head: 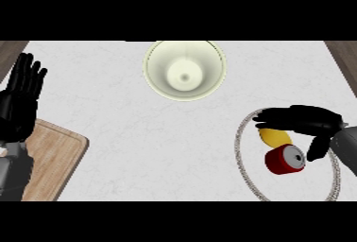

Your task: Pick the lemon from the placemat and place it in the bowl

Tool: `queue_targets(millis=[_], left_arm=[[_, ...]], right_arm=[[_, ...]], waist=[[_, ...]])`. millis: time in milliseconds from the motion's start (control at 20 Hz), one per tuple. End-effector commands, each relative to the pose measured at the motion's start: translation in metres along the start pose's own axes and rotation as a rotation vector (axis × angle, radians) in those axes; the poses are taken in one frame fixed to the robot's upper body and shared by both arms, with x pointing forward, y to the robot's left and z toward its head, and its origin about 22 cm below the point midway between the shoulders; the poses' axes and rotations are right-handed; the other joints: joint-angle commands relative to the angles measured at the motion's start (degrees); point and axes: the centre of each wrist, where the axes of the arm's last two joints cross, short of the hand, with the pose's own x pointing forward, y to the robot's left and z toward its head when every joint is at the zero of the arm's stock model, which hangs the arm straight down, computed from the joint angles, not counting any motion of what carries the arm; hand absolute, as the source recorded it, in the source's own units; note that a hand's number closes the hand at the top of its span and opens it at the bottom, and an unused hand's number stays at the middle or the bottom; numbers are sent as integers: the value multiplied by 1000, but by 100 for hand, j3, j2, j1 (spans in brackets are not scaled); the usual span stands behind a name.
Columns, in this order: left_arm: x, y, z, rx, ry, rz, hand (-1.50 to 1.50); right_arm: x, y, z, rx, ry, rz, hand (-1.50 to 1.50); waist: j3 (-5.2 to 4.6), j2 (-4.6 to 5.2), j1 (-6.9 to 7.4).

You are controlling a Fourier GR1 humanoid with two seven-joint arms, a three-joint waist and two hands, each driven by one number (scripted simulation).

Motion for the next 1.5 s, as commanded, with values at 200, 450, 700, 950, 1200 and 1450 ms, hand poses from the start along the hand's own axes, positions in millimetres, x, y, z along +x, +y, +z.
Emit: queue_targets(millis=[200, 450, 700, 950, 1200, 1450], left_arm=[[-3, 11, -4, 2, 18, 4, 0], [11, 5, -1, -16, 14, -1, 0], [-8, -6, 5, 3, -2, -8, 0], [0, -1, -10, -9, -10, 2, 0], [-2, 14, 0, 7, 2, -3, 0], [7, -23, -10, -83, -61, 31, 0]], right_arm=[[-5, 16, -25, 69, -44, -48, -150], [-20, 30, -33, 58, 1, -76, -150], [-8, 34, -42, -40, -108, -35, 150], [-12, 22, -51, -70, -117, -19, 150], [-20, 10, -31, -124, -138, 2, 150], [-39, -84, 28, -181, 266, 125, 150]], waist=[[-2, 0, -24], [4, 15, 59], [0, -5, -21], [0, 5, -18], [1, 9, 8], [32, 278, 601]])
